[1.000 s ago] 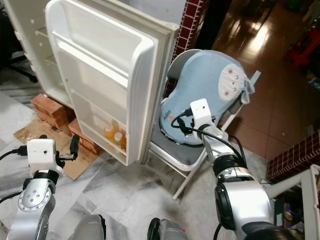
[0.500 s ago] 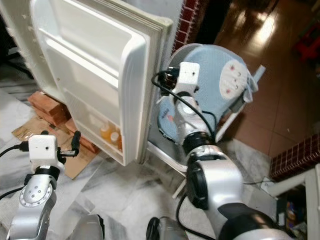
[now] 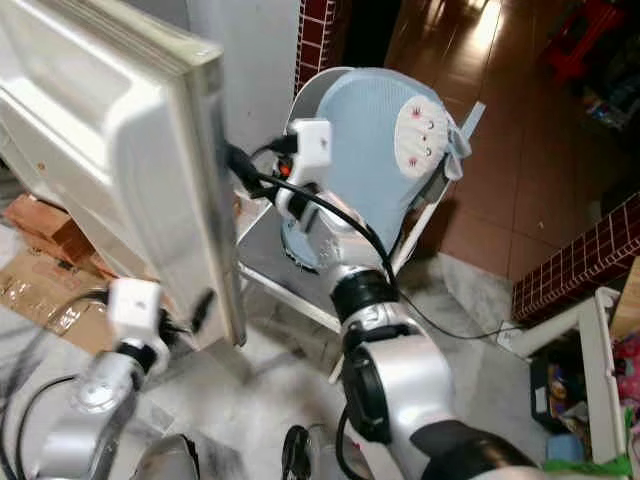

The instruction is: Restocking fridge

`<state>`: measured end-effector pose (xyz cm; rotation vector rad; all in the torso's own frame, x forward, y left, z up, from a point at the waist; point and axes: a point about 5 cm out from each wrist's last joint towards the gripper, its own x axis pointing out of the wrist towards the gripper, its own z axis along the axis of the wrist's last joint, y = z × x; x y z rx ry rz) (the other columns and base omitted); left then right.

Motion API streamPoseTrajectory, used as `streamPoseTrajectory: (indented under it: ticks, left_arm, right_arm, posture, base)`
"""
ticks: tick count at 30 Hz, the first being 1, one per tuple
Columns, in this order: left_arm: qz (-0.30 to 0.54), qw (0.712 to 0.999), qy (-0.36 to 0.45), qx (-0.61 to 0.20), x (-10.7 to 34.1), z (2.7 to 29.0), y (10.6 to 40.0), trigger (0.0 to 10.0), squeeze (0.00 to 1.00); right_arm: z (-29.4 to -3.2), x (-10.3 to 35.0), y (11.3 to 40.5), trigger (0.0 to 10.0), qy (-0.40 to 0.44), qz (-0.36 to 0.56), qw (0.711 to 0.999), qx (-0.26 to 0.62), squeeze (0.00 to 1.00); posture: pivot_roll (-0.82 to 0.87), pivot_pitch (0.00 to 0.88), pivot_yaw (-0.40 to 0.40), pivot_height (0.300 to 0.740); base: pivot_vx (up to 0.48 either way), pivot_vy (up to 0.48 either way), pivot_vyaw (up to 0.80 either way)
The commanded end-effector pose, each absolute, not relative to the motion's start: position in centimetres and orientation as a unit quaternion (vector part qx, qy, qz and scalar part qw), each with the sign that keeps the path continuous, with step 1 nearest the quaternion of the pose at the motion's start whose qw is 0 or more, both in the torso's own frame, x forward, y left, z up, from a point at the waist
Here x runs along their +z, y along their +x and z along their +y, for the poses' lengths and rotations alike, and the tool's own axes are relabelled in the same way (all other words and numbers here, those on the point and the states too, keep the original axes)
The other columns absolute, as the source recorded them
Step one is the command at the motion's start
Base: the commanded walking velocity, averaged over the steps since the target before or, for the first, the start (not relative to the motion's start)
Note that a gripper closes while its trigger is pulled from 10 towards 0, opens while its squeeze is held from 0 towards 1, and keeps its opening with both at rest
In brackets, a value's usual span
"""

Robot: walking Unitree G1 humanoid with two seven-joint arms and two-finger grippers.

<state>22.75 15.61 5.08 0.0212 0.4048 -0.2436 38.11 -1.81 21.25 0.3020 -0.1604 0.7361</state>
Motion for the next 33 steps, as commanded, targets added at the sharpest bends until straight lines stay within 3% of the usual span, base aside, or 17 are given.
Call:
streamPoseTrajectory:
  ticks: [1, 6, 9, 12, 15, 18, 19, 20, 21, 26, 33]
  left_arm:
    - [0.251, 0.960, -0.015, -0.121, 4.4, 16.0, 22.1, 10.0, 0.00]
    - [0.308, 0.939, -0.028, -0.148, 4.0, 15.4, 20.8, 10.0, 0.00]
    - [0.314, 0.938, -0.008, -0.147, 4.2, 15.3, 20.3, 10.0, 0.00]
    - [0.317, 0.938, 0.009, -0.138, 4.3, 15.3, 20.3, 10.0, 0.00]
    - [0.324, 0.936, 0.020, -0.138, 4.4, 15.3, 20.2, 10.0, 0.00]
    - [0.328, 0.934, 0.018, -0.138, 4.4, 15.3, 20.2, 10.0, 0.00]
    - [0.331, 0.934, 0.017, -0.137, 4.4, 15.3, 20.2, 10.0, 0.00]
    - [0.331, 0.934, 0.017, -0.137, 4.4, 15.3, 20.2, 10.0, 0.00]
    - [0.332, 0.933, 0.019, -0.136, 4.4, 15.4, 20.2, 10.0, 0.00]
    - [0.333, 0.933, 0.021, -0.137, 4.4, 15.5, 20.3, 10.0, 0.00]
    - [0.332, 0.933, 0.026, -0.137, 4.4, 15.6, 20.7, 10.0, 0.00]
  right_arm:
    - [-2.7, 22.1, 38.7, 10.0, 0.151, -0.094, 0.930, 0.323, 0.00]
    - [-2.8, 22.9, 39.1, 10.0, 0.163, -0.093, 0.937, 0.293, 0.00]
    - [-1.2, 23.7, 38.4, 10.0, 0.197, -0.076, 0.905, 0.368, 0.00]
    - [0.7, 24.6, 35.5, 10.0, 0.202, -0.058, 0.808, 0.550, 0.00]
    - [0.0, 25.0, 31.4, 10.0, 0.171, -0.052, 0.702, 0.689, 0.00]
    - [-1.3, 25.5, 29.3, 10.0, 0.168, -0.060, 0.656, 0.733, 0.00]
    - [-2.5, 25.6, 27.9, 10.0, 0.161, -0.051, 0.626, 0.761, 0.00]
    - [-2.5, 25.6, 27.9, 10.0, 0.161, -0.051, 0.626, 0.761, 0.00]
    - [-3.6, 25.5, 26.9, 10.0, 0.159, -0.039, 0.609, 0.776, 0.00]
    - [-5.3, 24.7, 26.3, 10.0, 0.153, -0.015, 0.615, 0.773, 0.00]
    - [-6.3, 22.7, 26.8, 10.0, 0.131, 0.023, 0.669, 0.731, 0.00]
  posture:
    - [0.16, 0.056, -0.108, 0.740]
    - [0.16, 0.054, -0.114, 0.740]
    - [0.17, 0.054, -0.119, 0.740]
    - [0.18, 0.054, -0.124, 0.740]
    - [0.18, 0.054, -0.132, 0.740]
    - [0.18, 0.054, -0.132, 0.740]
    - [0.18, 0.054, -0.132, 0.740]
    - [0.18, 0.054, -0.132, 0.740]
    - [0.18, 0.054, -0.127, 0.740]
    - [0.17, 0.055, -0.121, 0.740]
    - [0.16, 0.055, -0.114, 0.740]
  base:
    - [0.000, 0.000, 0.00]
    - [0.000, 0.000, 0.00]
    - [0.000, 0.000, 0.00]
    - [0.000, 0.000, 0.00]
    - [0.000, 0.000, 0.00]
    - [0.000, 0.000, 0.00]
    - [0.000, 0.000, 0.00]
    - [0.000, 0.000, 0.00]
    - [0.000, 0.000, 0.00]
    - [0.000, 0.000, 0.00]
    - [0.000, 0.000, 0.00]
